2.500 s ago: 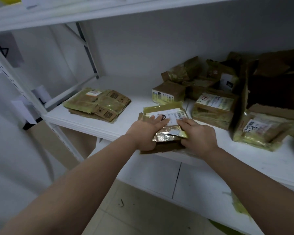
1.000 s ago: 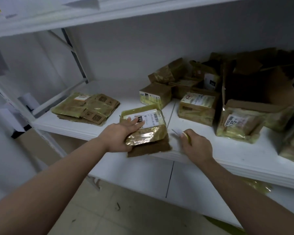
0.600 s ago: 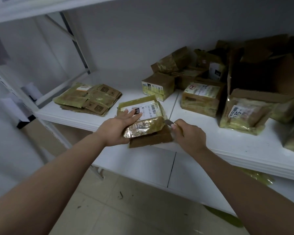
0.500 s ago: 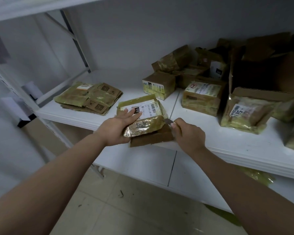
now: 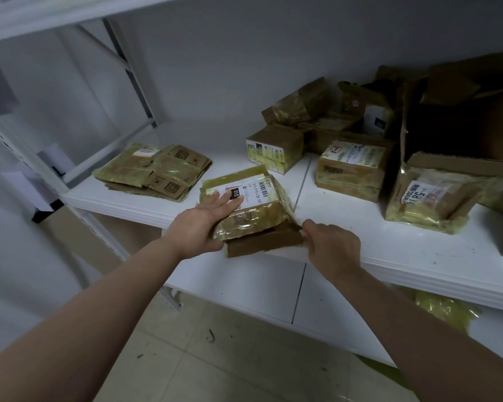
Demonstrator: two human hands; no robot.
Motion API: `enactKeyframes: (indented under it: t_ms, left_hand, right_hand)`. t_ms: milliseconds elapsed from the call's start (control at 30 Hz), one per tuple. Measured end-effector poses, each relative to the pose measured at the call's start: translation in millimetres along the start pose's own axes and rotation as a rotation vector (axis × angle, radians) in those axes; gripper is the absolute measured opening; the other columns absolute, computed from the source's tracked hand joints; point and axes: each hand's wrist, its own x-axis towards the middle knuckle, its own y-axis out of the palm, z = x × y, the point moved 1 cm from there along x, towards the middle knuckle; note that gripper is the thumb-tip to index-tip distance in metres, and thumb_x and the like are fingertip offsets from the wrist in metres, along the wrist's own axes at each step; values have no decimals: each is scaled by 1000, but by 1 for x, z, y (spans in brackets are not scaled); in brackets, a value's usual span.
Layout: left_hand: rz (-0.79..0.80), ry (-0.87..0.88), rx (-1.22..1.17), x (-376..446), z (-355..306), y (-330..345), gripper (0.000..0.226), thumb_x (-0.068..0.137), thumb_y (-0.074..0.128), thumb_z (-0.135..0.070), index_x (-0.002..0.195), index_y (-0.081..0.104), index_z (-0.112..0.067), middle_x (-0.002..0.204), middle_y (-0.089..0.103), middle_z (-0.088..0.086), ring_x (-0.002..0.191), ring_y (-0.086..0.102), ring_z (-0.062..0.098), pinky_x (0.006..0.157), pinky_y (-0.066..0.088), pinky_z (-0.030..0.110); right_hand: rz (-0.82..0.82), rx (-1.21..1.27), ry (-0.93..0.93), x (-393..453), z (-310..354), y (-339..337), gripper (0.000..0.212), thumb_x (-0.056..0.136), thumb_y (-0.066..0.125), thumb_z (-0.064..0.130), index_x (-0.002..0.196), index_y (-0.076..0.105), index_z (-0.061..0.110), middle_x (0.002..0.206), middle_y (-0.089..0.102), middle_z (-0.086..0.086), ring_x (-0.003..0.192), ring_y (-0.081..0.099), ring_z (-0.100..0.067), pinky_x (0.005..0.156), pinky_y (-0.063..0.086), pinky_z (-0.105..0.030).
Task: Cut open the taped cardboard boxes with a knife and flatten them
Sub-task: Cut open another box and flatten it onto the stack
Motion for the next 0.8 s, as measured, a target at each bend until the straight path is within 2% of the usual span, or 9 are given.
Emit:
enactKeyframes:
  t_ms: [100, 167, 233, 300, 400, 500, 600, 700, 800]
  left_hand:
    - [35, 2, -8, 2, 1, -1, 102, 79, 71, -25, 146, -3, -41, 156, 2, -12, 148, 5, 14, 111, 36, 42]
    - [58, 10, -28, 2, 0, -2, 96, 79, 65, -37, 148, -1, -42, 156, 0, -13, 148, 3, 14, 113, 34, 43]
    - [91, 10, -47, 3, -1, -4, 90, 75, 53, -47, 149, 2, -44, 158, -1, -11, 149, 1, 14, 115, 29, 43]
    - [138, 13, -71, 5, -2, -8, 85, 77, 47, -48, 150, 5, -43, 161, 1, -8, 149, -2, 14, 120, 19, 40]
    - [182, -8, -247, 10, -1, -15, 71, 89, 51, -48, 151, 19, -38, 161, 7, -8, 148, 0, 11, 120, 6, 33]
    - [106, -108, -497, 13, 6, -18, 59, 90, 58, -50, 144, 41, -37, 155, 31, -8, 145, 22, 10, 119, 18, 32]
    - [-101, -200, -634, 18, 9, -20, 48, 83, 65, -54, 124, 58, -31, 121, 62, 0, 112, 58, 18, 95, 49, 37]
    - [-272, -220, -697, 23, 3, -19, 40, 81, 72, -46, 111, 54, -26, 89, 65, 2, 82, 62, 23, 69, 51, 35]
    - [-338, -145, -563, 29, -9, -21, 34, 89, 66, -36, 120, 57, -25, 99, 60, -2, 90, 59, 18, 77, 48, 27]
  right_hand:
    - [44, 49, 90, 0, -1, -5, 15, 93, 56, 27, 83, 57, 16, 55, 54, 4, 47, 50, -21, 46, 24, -20]
    - [91, 153, 189, 2, -2, -13, 31, 99, 34, 41, 93, 52, 17, 64, 53, 4, 57, 54, -21, 51, 30, -26]
    - [53, 324, 244, 7, 4, -26, 50, 89, 26, 61, 94, 48, 17, 67, 53, 6, 63, 57, -21, 56, 35, -28]
    - [80, 458, 249, 18, 15, -38, 57, 76, 40, 75, 100, 46, 23, 76, 55, 10, 69, 56, -15, 61, 40, -27]
    - [213, 437, 165, 36, 34, -48, 73, 64, 68, 70, 118, 41, 30, 103, 52, 16, 85, 54, -10, 69, 41, -25]
    - [201, 354, 184, 50, 38, -47, 62, 73, 60, 70, 119, 44, 31, 107, 60, 10, 95, 60, -17, 70, 43, -28]
    - [63, 400, 305, 59, 40, -49, 49, 79, 61, 62, 111, 44, 29, 89, 59, 7, 85, 62, -22, 70, 48, -32]
    - [-111, 380, 259, 62, 47, -50, 38, 82, 68, 45, 107, 48, 25, 91, 57, 6, 75, 61, -24, 61, 46, -31]
    - [-308, 223, 117, 58, 46, -41, 28, 80, 73, 38, 102, 64, 22, 102, 58, -7, 59, 58, -26, 48, 38, -23]
